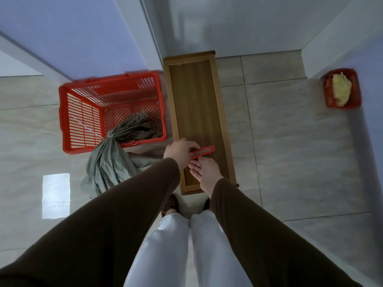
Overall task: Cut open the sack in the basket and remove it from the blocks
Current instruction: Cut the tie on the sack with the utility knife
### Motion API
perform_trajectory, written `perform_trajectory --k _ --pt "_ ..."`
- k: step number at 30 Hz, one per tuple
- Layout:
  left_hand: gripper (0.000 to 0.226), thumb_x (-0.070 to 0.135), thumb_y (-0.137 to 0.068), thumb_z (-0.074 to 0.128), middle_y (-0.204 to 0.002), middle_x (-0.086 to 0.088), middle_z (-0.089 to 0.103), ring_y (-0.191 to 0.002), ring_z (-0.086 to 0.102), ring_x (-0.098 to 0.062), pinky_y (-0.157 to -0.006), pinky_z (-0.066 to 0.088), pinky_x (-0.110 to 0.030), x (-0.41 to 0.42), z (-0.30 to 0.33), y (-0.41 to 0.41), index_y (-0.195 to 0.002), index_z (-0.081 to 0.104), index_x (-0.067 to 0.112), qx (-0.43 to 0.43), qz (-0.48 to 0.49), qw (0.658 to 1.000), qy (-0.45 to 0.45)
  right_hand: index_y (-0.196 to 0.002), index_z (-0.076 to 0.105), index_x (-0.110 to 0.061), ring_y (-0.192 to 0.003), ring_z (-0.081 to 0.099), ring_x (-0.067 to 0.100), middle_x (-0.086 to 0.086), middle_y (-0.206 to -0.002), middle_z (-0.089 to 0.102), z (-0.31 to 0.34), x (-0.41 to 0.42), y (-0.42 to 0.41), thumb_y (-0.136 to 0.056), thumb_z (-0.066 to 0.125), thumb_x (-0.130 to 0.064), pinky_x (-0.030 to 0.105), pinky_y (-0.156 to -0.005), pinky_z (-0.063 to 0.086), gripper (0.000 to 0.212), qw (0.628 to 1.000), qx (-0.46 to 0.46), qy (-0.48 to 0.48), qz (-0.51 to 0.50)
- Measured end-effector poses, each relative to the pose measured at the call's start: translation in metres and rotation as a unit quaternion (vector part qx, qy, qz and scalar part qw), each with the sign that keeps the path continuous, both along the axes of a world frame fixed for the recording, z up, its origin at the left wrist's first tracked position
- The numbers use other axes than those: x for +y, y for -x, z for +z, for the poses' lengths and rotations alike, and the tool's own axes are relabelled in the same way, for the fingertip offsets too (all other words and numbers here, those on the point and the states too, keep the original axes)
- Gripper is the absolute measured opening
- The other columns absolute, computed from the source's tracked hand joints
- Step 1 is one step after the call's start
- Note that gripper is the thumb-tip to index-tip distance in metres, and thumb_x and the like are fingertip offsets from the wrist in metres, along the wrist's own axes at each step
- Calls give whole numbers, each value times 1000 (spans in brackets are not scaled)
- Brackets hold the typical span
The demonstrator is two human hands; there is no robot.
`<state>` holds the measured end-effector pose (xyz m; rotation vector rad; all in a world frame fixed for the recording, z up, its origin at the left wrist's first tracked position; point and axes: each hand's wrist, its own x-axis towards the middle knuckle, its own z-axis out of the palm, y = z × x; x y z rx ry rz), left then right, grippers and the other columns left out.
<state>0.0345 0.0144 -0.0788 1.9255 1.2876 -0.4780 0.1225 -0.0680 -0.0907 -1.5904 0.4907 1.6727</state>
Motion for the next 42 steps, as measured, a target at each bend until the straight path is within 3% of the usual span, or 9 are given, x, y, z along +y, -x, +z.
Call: perform_trajectory --k 4,9,13,15,17,21,30,37,42 --pt "38 3 -101 58 -119 -1 70 -105 63 -14 -98 55 -32 -2 14 4 -132 70 23 -96 131 984 69 -122 61 -14 -107 73 24 16 -117 73 15 -4 -2 -105 58 -12 38 -97 58 17 999 -47 -6 -4" --pt "31 4 -100 65 -92 5 70 -85 68 -14 -61 55 -14 -5 53 20 -126 71 20 -190 291 933 93 -118 66 -22 -109 71 25 8 -118 73 57 1 2 -104 62 -16 42 -100 57 16 991 -105 -66 43" --pt "38 2 -99 66 -106 -19 69 -102 70 -37 -96 61 -45 -7 89 43 -135 68 14 -242 380 884 124 -120 69 -23 -114 69 24 7 -124 73 98 9 19 -106 57 -17 39 -96 58 19 981 -116 -129 85" --pt "40 1 -100 65 -121 -22 72 -113 71 -37 -101 59 -48 -10 103 61 -139 65 11 -270 432 848 149 -127 68 -23 -115 70 24 7 -125 73 115 10 33 -108 54 -18 38 -92 59 24 977 -99 -152 109" --pt "39 -1 -100 65 -120 -19 73 -108 73 -32 -94 61 -42 -14 113 81 -138 64 7 -293 458 825 152 -129 68 -24 -116 70 24 7 -127 73 128 10 49 -110 51 -18 35 -88 59 26 973 -72 -172 133" --pt "31 -4 -99 64 -98 -10 73 -78 69 -17 -62 58 -21 -22 124 132 -129 65 5 -324 474 807 138 -138 63 -22 -121 68 24 6 -133 70 140 9 91 -109 52 -16 42 -106 54 32 954 -53 -216 203" --pt "31 3 -97 70 -100 -9 64 -83 66 -17 -64 55 -18 -45 130 255 -127 68 9 -328 453 822 107 -149 56 -21 -116 73 21 5 -131 73 142 -17 209 -108 51 -4 39 -104 56 44 922 -103 -258 270" --pt "31 0 -102 62 -103 -11 75 -81 75 -15 -71 61 -25 -61 112 300 -132 67 9 -391 477 773 146 -125 68 -33 -101 76 6 -7 -113 80 119 -29 264 -107 55 -11 15 -75 59 31 918 -186 -265 227" --pt "31 4 -104 61 -111 -13 78 -94 75 -21 -85 63 -32 -64 79 308 -128 72 20 -410 506 744 151 -130 70 -28 -98 76 1 -12 -105 81 79 -25 278 -105 62 -22 19 -79 60 27 913 -229 -265 209"
